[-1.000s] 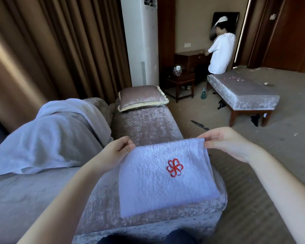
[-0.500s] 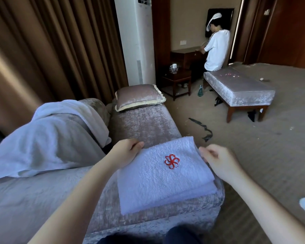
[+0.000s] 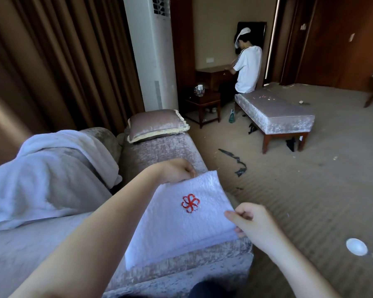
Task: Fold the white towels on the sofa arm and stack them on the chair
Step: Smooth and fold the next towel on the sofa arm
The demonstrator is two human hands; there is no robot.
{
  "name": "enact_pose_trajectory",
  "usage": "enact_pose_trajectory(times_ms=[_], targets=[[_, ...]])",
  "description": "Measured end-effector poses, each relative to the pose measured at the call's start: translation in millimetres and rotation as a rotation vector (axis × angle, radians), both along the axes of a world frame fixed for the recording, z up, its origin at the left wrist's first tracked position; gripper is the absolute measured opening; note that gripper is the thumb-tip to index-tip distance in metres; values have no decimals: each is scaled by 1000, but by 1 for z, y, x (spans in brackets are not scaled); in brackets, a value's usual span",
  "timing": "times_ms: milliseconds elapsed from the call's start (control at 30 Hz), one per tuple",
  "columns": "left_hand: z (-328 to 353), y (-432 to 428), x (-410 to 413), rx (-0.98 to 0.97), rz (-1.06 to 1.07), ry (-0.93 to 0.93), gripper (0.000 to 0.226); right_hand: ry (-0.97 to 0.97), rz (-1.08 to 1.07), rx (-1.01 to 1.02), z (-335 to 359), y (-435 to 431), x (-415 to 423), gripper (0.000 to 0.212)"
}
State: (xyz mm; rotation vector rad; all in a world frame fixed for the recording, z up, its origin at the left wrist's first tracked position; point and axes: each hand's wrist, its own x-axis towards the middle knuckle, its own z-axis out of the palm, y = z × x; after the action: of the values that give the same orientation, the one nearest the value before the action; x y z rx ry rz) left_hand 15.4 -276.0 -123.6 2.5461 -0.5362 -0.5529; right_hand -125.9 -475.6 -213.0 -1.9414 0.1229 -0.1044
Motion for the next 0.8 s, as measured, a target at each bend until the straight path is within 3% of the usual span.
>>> enact_pose_trajectory(times_ms=[167, 433, 567, 700, 800], targets=[[-18, 0, 0, -18, 68, -265, 22, 15, -30, -40, -1, -2, -4, 30], [-16, -19, -5, -170, 101, -42, 49, -43, -58, 52, 5, 7, 6, 17], [-17, -41, -1, -135, 34, -106, 33, -83, -61, 5, -8, 8, 9, 17], [-36, -57, 2, 50, 4, -240, 29, -102, -126, -168, -18, 7, 2, 22], [-31, -43, -1, -3, 38, -356, 27, -137, -163, -431, -7, 9, -7, 17]])
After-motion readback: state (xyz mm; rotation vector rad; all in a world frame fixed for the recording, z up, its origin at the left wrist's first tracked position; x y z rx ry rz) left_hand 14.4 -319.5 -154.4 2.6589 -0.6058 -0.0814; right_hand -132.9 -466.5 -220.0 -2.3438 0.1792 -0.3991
